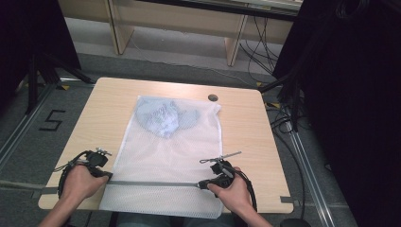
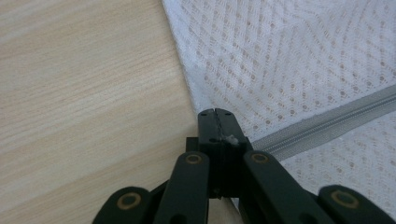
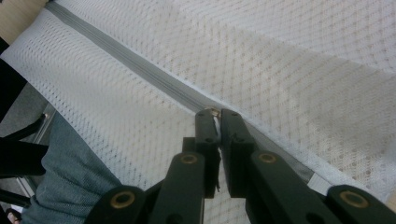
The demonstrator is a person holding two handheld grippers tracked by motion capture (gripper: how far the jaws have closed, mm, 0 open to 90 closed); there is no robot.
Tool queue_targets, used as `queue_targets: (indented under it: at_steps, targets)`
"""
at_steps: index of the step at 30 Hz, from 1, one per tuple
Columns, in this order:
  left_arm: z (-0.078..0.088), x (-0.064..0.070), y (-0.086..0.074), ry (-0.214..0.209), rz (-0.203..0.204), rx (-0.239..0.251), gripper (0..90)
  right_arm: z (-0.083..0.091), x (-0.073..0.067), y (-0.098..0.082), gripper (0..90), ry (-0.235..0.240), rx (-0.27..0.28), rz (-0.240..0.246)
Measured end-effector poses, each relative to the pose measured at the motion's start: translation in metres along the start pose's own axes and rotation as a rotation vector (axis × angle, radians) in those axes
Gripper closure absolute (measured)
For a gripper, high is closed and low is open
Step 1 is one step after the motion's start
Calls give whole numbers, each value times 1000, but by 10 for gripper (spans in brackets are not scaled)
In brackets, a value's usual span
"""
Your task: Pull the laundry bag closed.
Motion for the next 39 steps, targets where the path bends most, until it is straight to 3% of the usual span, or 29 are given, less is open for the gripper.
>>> queue_targets:
  at_steps: [1,5,11,13,16,17,22,24,27,39]
  targets:
    - [0,0,0,-1,3,0,900,0,1,0,871,-21,-2,-10]
    - [0,0,0,0,-1,-2,900,0,2,-1,871,4,12,9]
    - [0,0,0,-1,0,0,900,2,2,-3,871,7,-8,-36]
    - [0,0,0,-1,1,-1,900,2,5,-2,871,8,9,0]
    - [0,0,0,0,0,-2,900,2,6,-2,871,0,11,1]
    - [0,0,0,1,1,-2,900,3,6,-3,871,-10,2,-19]
    - [0,1,0,5,11,4,900,4,7,-4,871,11,-3,-15]
    - [0,-1,0,-2,-6,-5,900,4,9,-4,871,-6,6,-15]
    - [-1,1,0,3,13,6,900,4,10,-4,871,-3,1,-17]
    - [0,0,0,-1,-1,0,900,6,14,-7,871,-9,2,-19]
Point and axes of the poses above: each handheld gripper's, and its own axes: z roughly backward along the jaws, y roughly out of its top, x roughly to its right, the point moved 2 cm from there along -z, roughly forward along the jaws, and after that the axes turned 6 degrees about -z, right-handed, at the moved point
